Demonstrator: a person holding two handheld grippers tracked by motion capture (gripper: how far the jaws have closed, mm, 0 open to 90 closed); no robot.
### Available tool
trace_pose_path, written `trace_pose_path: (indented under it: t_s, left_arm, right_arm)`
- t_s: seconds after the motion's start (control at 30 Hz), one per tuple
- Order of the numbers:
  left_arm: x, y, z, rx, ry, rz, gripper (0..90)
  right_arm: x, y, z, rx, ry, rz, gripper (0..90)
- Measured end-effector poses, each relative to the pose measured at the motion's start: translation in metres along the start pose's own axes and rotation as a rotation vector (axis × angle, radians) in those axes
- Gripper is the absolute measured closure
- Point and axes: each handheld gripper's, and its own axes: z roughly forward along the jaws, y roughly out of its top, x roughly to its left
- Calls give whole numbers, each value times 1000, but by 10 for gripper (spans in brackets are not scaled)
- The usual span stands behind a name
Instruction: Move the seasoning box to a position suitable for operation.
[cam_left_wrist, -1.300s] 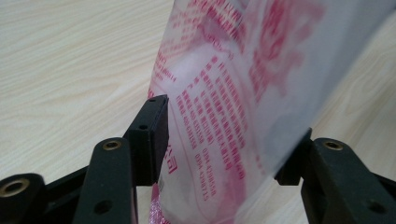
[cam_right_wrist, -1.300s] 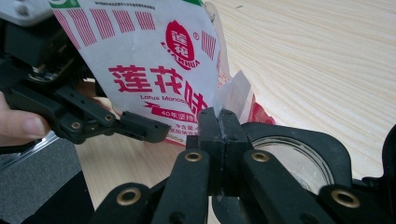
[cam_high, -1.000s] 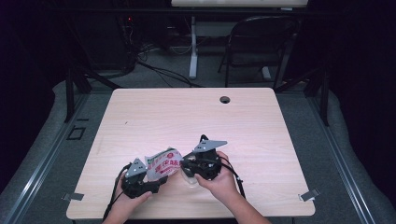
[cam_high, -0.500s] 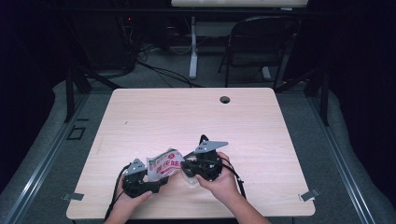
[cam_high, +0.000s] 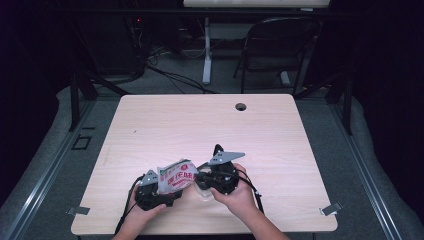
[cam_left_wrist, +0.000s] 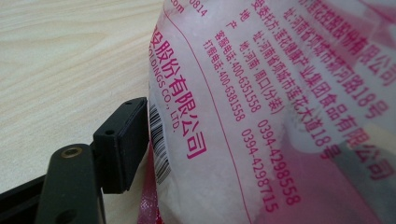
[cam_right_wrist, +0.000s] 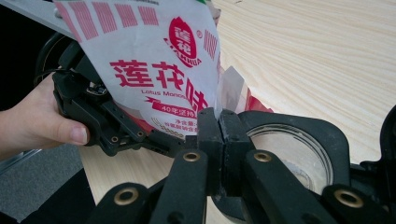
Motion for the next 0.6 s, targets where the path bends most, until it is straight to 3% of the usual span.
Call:
trace_pose_path:
  t_s: [0.17, 0.3, 0.6]
  left_arm:
    - [2, 0, 2, 14, -18, -14, 257]
    - [2, -3, 4, 40, -1, 0, 252]
    - [0, -4, 6, 32, 41, 23, 276]
  right_arm:
    - [0, -1, 0, 1, -4, 1, 892]
    - [0, -2, 0, -1, -7, 3, 891]
    - [0, -2, 0, 3, -6, 0, 890]
